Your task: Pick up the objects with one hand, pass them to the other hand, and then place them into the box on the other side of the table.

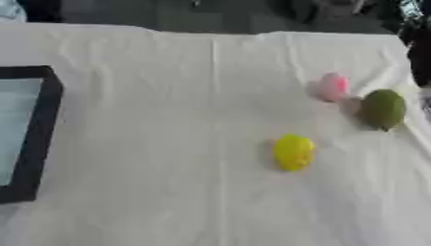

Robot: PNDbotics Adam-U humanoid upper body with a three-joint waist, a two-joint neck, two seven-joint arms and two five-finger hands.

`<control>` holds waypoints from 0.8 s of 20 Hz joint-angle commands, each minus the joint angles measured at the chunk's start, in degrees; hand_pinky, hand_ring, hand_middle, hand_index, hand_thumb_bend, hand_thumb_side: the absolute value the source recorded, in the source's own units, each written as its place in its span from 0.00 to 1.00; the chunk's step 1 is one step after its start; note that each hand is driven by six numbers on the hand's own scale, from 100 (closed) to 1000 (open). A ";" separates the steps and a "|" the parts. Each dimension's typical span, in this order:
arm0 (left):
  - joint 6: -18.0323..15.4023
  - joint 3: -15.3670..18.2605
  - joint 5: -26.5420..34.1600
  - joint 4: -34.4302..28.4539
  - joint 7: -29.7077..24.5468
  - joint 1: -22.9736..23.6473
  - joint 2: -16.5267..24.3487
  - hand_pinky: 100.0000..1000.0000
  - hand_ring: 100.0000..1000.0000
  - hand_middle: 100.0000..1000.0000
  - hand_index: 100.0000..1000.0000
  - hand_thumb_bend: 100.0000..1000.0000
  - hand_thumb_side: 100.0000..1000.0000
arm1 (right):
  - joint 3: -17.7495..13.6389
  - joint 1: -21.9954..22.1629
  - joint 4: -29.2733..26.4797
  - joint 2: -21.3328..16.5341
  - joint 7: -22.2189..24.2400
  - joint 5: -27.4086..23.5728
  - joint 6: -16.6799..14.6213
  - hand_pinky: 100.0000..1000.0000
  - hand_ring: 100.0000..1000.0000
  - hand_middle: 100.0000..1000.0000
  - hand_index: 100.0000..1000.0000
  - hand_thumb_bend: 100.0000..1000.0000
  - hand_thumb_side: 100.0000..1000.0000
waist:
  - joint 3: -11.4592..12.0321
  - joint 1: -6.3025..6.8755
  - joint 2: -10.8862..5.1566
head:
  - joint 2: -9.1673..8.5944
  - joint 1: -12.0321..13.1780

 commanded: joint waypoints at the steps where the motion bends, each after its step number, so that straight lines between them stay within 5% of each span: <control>1: 0.04 0.79 -0.16 -1.14 0.15 -0.29 1.12 0.63 0.70 0.75 0.90 0.29 0.77 | -0.42 -0.41 0.23 -4.90 2.68 2.27 2.59 0.89 0.79 0.78 0.90 0.00 0.64 | -0.22 0.05 -1.81 | 0.03 0.05; 9: -0.41 0.75 -0.31 -1.57 -0.06 -0.02 1.54 0.63 0.70 0.75 0.90 0.29 0.76 | -0.58 -0.64 4.21 -10.93 14.02 14.56 6.81 0.90 0.83 0.82 0.91 0.00 0.52 | -0.45 0.21 -2.03 | 0.79 -0.68; 16: -0.48 0.63 -0.40 -2.03 -0.24 0.25 1.84 0.63 0.70 0.75 0.90 0.28 0.76 | -0.69 -2.53 11.82 -13.19 32.01 27.17 1.38 0.91 0.87 0.86 0.95 0.00 0.39 | -0.63 0.69 -2.22 | 1.54 -1.64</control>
